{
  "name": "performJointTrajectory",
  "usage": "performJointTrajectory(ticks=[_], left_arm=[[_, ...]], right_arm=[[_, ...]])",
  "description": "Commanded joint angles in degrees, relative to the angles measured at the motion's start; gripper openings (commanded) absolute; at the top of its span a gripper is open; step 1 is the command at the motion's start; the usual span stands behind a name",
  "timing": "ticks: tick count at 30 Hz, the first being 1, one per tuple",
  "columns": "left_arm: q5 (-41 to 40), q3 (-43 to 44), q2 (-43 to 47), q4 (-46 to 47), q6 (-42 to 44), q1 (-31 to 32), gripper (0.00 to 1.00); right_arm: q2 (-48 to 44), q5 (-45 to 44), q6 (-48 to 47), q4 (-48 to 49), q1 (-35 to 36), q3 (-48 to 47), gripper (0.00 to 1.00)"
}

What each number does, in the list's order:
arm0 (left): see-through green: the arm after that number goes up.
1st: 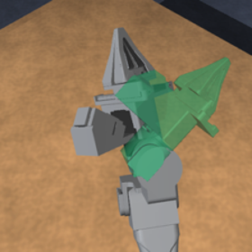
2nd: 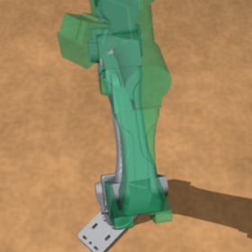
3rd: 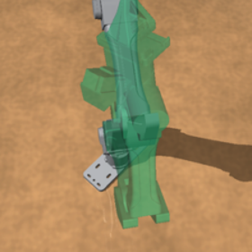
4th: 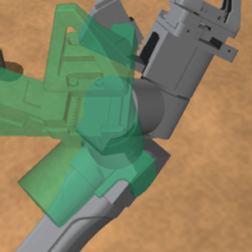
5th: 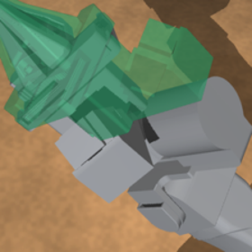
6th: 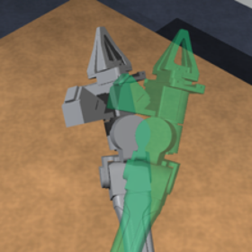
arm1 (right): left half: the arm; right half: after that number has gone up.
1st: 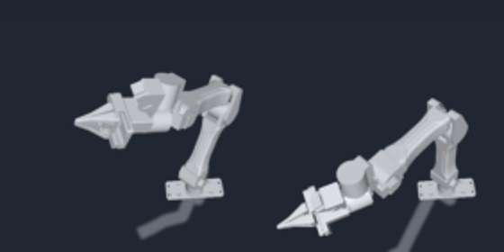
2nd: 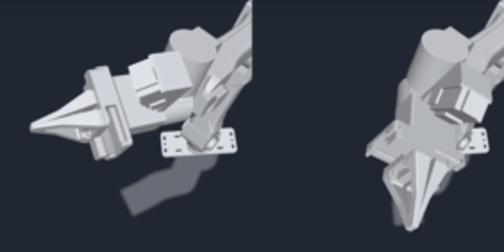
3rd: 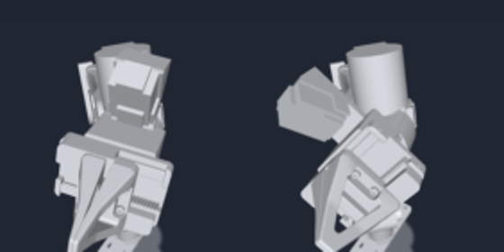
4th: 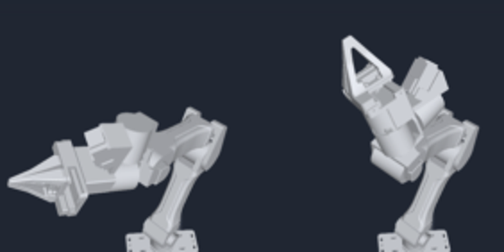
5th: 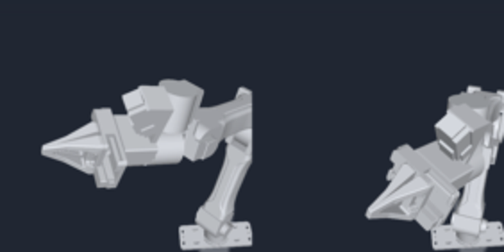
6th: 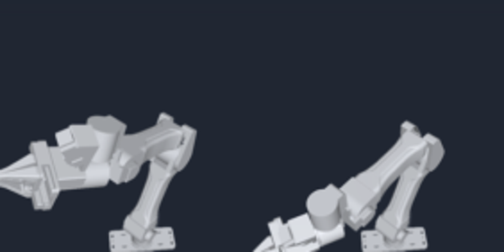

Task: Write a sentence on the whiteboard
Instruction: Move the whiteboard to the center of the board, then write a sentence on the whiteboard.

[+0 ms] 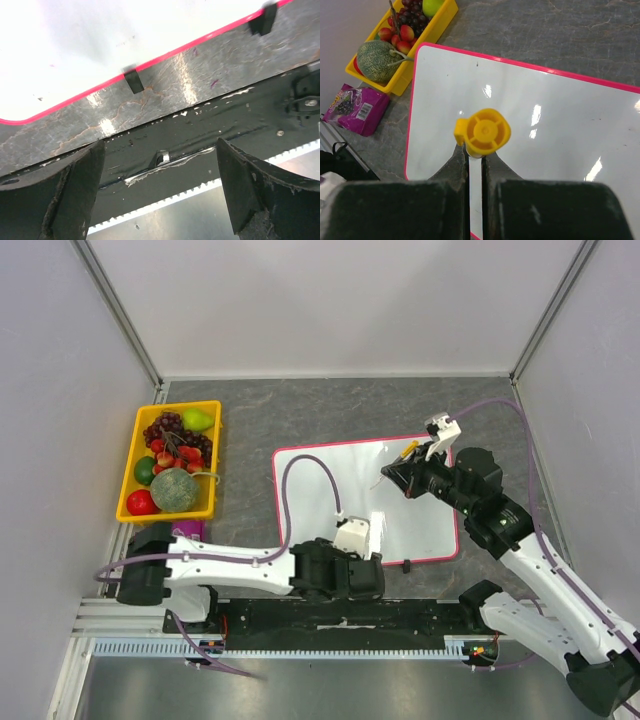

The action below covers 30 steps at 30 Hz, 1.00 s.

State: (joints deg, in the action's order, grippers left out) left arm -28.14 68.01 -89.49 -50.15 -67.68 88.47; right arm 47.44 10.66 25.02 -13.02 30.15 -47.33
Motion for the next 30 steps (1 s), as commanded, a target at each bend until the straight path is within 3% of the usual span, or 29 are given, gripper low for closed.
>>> performJointTrajectory(ticks=[1,9,15,21,30], left_arm=[[0.3,-0.8,8.8,2.9,10.2,-3.7,0.97],[13.9,-14.4,27.4,18.8,21.1,-16.9,0.98],[22.9,-18.4,36.7,20.2,26.1,-25.2,0.99],[27.3,-19.5,39.0,20.4,28.9,-29.1,1.00],[33.5,-22.6,36.8,28.1,25.6,-31.9,1.00]], right_arm=[[2.6,0.7,-2.1,0.6,0.0,-4.1,0.00],[5.0,0.1,-0.7,1.6,0.0,-6.4,0.00],[4.4,0.2,3.8,2.7,0.0,-5.5,0.00],[6.5,3.8,5.6,3.4,0.0,-6.7,0.00],[7.1,7.0,1.9,3.3,0.0,-6.1,0.00]])
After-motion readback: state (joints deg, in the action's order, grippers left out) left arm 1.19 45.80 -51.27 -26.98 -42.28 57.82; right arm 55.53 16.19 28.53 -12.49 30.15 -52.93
